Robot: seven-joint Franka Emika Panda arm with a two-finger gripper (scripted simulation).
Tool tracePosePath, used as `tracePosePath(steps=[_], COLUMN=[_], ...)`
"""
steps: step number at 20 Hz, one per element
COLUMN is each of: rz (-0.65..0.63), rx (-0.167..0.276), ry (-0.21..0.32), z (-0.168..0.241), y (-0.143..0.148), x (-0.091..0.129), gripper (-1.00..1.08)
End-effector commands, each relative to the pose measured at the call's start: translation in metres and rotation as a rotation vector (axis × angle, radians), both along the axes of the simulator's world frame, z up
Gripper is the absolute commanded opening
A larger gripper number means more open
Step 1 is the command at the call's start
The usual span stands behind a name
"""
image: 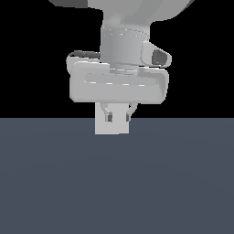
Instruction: Plug the charger into the wall socket.
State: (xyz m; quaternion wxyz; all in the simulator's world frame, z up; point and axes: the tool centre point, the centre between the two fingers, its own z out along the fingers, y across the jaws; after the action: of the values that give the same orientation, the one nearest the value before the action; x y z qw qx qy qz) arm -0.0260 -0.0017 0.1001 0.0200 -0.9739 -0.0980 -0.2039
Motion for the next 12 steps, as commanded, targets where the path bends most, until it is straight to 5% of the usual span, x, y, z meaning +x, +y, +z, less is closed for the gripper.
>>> tracePosePath(steps=[1,12], rz=[0.002,0.002], rx=[0.0,0.001], ry=[0.0,0.001], z=[0.0,0.0], y=[0.0,0.004], x=[0.0,0.017], gripper=[-1.0,-1.0])
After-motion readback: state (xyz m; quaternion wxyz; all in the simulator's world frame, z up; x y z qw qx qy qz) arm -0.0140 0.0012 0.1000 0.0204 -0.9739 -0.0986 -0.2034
